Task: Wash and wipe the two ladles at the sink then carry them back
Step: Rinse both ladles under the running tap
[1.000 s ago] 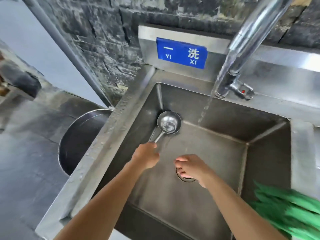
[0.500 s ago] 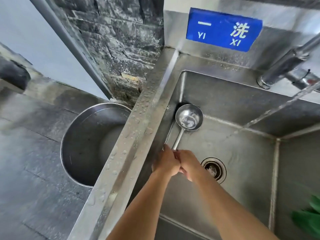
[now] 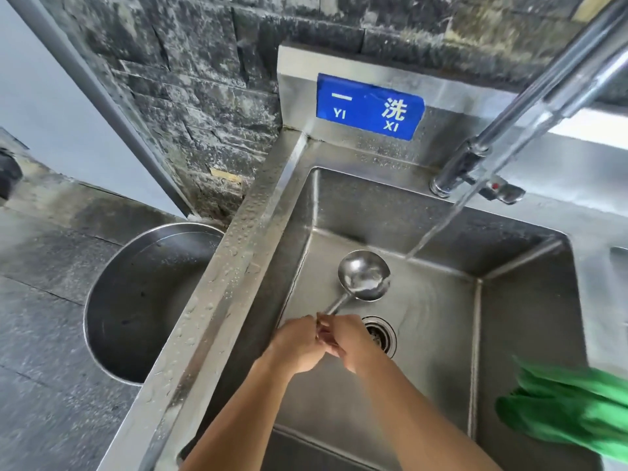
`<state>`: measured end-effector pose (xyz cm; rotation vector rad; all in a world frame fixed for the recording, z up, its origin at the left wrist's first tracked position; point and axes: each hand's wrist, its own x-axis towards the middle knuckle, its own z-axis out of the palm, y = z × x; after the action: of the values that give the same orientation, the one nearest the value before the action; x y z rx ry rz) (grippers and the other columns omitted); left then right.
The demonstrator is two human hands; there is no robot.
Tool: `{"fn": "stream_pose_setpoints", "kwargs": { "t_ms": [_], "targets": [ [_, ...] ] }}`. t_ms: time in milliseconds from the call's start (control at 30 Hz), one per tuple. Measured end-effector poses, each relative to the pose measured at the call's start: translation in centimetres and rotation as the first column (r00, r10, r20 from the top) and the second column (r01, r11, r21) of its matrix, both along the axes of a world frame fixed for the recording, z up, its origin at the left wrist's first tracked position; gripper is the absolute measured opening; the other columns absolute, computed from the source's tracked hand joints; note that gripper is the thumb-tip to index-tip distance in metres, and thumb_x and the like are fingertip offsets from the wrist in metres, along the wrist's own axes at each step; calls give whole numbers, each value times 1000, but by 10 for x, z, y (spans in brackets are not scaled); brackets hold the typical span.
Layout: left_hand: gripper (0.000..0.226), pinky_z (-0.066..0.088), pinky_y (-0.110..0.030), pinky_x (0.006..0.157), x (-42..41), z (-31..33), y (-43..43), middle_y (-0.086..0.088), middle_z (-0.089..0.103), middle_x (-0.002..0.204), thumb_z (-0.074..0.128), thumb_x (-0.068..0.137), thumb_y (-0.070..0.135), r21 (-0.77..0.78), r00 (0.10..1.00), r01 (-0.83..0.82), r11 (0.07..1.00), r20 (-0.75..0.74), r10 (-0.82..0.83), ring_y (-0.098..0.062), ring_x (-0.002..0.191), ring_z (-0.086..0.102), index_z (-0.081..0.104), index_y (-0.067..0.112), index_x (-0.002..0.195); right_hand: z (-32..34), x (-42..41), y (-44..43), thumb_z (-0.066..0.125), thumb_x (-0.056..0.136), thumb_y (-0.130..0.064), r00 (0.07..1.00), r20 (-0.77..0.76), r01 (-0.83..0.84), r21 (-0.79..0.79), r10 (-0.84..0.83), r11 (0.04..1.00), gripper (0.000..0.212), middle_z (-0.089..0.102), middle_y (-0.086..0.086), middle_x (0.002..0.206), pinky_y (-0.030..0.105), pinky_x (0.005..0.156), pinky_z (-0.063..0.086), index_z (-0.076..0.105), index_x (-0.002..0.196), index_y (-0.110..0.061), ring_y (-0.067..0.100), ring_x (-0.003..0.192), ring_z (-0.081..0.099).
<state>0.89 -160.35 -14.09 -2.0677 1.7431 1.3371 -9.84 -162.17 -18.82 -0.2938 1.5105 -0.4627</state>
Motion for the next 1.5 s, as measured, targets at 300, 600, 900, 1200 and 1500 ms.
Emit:
{"fn": "stream_pose_setpoints", "kwargs": {
  "t_ms": [300,600,900,1200,1500],
  "targets": [
    [26,45,-30,66,-23,46,25,-10,66,103,40,90,15,60,995,72,996,64,-76,-26,90,63,60,10,106,41,-37,28,67,93,2,991,102,77,37,-81,996,13,68,12,57,25,48,59,67,102,11,15,42,65],
    [20,45,-25,44,-31,67,37,-6,66,86,39,94,20,134,998,22,991,60,-30,-20,52,58,58,14,92,42,-49,41,71,90,-4,993,110,50,-28,-47,998,20,70,15,61,29,54,54,66,73,3,19,49,61],
    [24,43,-25,43,-30,76,53,-5,63,70,37,94,21,86,995,33,996,93,-41,-17,47,55,58,15,84,38,-47,53,74,86,-5,996,75,52,-56,-48,997,22,70,32,77,35,63,47,68,87,17,33,69,58],
    [17,42,-28,60,-30,62,59,1,66,87,48,92,28,-113,975,46,993,223,-20,-20,71,57,64,25,96,45,-36,45,61,93,2,998,68,11,-23,-10,1000,4,67,15,71,38,70,63,65,93,2,23,62,72],
    [20,49,-31,65,-12,48,70,1,71,86,47,86,26,-117,986,-17,993,164,36,-21,84,68,66,31,90,43,-18,60,75,84,2,997,-65,50,-48,-53,998,24,74,25,92,29,47,59,64,104,8,26,61,76]
  ]
}}
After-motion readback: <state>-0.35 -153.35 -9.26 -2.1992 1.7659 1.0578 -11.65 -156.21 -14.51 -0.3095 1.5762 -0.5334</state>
